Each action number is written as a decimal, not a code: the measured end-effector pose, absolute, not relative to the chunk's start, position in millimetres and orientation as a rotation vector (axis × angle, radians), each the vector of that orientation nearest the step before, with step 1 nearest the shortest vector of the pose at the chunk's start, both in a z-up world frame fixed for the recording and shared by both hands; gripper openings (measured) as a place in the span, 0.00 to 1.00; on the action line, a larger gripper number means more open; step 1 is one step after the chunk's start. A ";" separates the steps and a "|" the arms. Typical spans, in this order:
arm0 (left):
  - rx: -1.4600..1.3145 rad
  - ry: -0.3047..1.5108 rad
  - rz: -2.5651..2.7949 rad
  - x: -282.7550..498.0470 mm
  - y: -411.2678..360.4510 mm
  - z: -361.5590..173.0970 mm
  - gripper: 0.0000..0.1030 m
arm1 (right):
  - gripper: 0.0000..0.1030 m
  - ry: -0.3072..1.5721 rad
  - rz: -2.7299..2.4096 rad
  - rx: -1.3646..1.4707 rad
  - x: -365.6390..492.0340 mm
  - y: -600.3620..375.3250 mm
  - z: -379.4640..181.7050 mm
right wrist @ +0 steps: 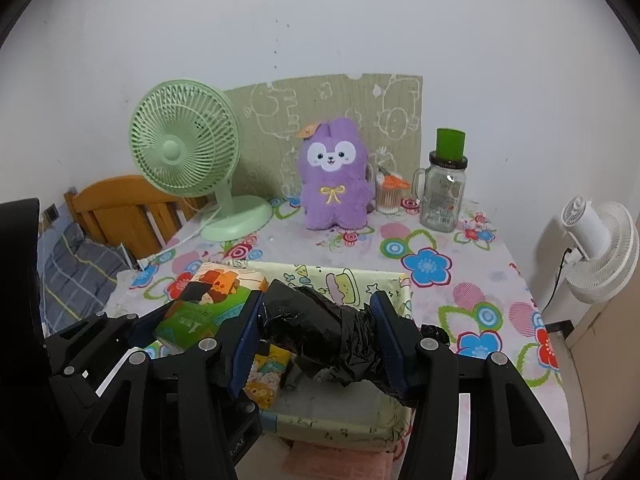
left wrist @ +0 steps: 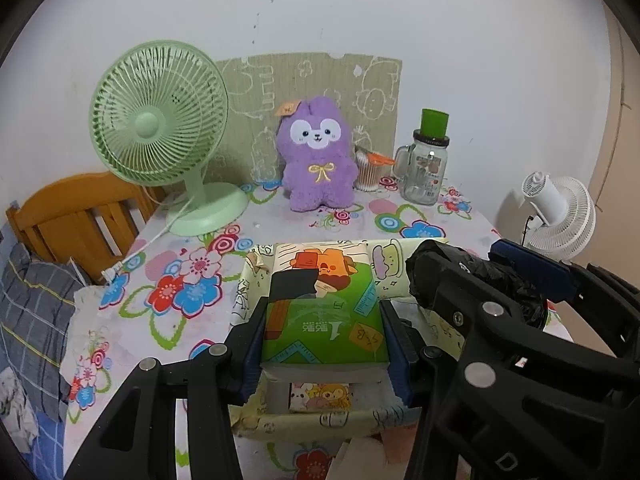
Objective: Organize soft objects
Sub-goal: 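Carry the umbrella and tissue pack over the fabric box with both tools, then open both tools to drop the umbrella and tissue pack into the box, then withdraw both tools from the box toward the remaining items, then grasp the white paper roll with brown band using the left tool, then grasp the white square pad with the right tool while the left tool holds the roll, then lift the paper roll and white pad off the table with both tools, then carry the paper roll and white pad over the fabric box with both tools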
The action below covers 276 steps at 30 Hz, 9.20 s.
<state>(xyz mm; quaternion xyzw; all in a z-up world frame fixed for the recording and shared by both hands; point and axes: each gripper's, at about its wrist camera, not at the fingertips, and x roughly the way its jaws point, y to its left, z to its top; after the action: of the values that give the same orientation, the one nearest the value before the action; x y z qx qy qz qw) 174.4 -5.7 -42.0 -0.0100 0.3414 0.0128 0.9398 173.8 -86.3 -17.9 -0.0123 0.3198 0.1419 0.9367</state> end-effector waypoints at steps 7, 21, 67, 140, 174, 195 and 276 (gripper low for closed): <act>-0.037 0.727 0.052 188.6 -1.9 -55.6 0.63 | 0.62 0.704 0.294 -0.004 189.3 -86.5 -33.4; -0.035 0.739 0.022 179.1 -3.4 -56.6 0.91 | 0.89 0.692 0.247 -0.022 183.2 -92.7 -31.6; -0.012 0.717 0.008 85.2 -7.9 -57.5 0.97 | 0.92 0.670 0.250 -0.030 84.4 -92.2 -32.1; -0.007 0.900 0.005 61.3 0.6 -154.5 0.27 | 0.92 0.888 0.278 -0.063 73.4 -77.3 -138.9; -0.013 0.897 -0.032 80.0 14.2 -155.5 0.27 | 0.88 0.883 0.272 -0.052 104.3 -53.3 -153.8; -0.004 0.882 -0.037 69.2 5.0 -146.6 0.26 | 0.51 0.841 0.310 -0.039 83.8 -63.7 -137.6; 0.031 0.841 -0.070 63.1 -16.8 -110.3 0.12 | 0.51 0.778 0.254 0.008 61.1 -90.5 -92.9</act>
<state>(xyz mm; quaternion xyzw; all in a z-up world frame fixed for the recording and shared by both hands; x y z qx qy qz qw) 63.1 -16.8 -110.3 0.0152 0.4082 -0.0341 0.9121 61.1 -90.5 -92.9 0.0037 0.3781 0.1235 0.9175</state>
